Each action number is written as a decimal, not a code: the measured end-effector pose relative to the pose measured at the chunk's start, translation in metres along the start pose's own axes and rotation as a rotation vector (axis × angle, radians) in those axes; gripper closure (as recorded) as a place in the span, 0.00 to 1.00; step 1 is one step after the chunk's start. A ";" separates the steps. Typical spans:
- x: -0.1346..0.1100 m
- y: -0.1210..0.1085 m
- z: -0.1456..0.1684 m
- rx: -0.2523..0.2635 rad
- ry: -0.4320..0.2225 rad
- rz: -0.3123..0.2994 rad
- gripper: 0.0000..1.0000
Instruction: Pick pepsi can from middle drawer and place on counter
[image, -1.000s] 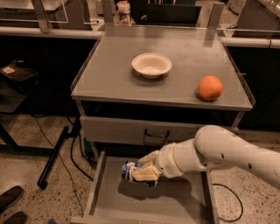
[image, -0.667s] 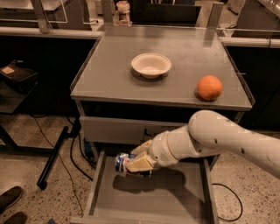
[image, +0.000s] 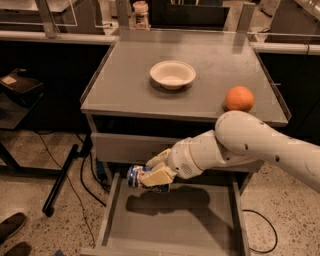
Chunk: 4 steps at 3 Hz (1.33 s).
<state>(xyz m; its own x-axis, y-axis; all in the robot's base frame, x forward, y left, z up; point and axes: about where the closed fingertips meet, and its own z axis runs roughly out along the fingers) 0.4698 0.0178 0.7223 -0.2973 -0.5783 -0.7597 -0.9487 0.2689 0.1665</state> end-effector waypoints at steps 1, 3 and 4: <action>-0.005 0.002 -0.005 0.017 0.003 -0.009 1.00; -0.061 -0.011 -0.049 0.109 0.028 -0.053 1.00; -0.099 -0.030 -0.070 0.162 0.044 -0.067 1.00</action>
Offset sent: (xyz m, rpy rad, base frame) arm 0.0202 -0.0111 0.0827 -0.0510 -0.1148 -0.0572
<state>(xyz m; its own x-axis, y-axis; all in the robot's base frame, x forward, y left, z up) 0.5206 0.0131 0.8363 -0.2418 -0.6316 -0.7367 -0.9379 0.3467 0.0105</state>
